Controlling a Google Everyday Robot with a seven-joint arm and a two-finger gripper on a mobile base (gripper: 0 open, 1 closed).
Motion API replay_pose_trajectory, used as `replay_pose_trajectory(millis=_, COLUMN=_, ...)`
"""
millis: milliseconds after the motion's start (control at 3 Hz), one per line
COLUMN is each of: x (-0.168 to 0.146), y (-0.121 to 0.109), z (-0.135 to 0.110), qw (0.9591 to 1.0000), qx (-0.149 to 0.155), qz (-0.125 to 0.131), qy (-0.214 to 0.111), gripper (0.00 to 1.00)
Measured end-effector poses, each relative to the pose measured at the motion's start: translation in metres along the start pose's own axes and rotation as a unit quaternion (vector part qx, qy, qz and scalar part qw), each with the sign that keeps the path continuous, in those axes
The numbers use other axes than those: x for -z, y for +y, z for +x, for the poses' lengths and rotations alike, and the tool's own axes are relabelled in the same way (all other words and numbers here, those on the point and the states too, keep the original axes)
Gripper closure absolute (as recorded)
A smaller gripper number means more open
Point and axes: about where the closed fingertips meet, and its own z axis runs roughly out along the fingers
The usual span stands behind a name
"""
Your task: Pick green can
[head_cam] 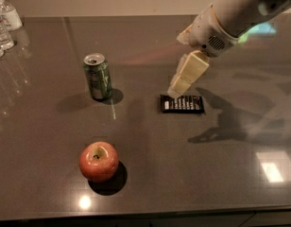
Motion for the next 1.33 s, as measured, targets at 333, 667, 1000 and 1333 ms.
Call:
replay_pose_trajectory(millis=333, x=-0.021, y=0.009, z=-0.032, qw=0.9994, qx=0.0, qz=-0.002, qy=-0.034, gripper=0.0)
replay_pose_trajectory(millis=667, x=-0.049, y=0.012, z=-0.059, qw=0.9985, qx=-0.001, qz=0.007, qy=-0.054, gripper=0.0)
replay_pose_trajectory(millis=1000, x=-0.074, y=0.013, z=-0.084, qw=0.9973, qx=-0.002, qz=0.019, qy=-0.071, gripper=0.0)
replay_pose_trajectory(millis=1333, x=-0.12, y=0.001, z=-0.108, qw=0.9963, qx=-0.022, qz=-0.013, qy=-0.082, gripper=0.0)
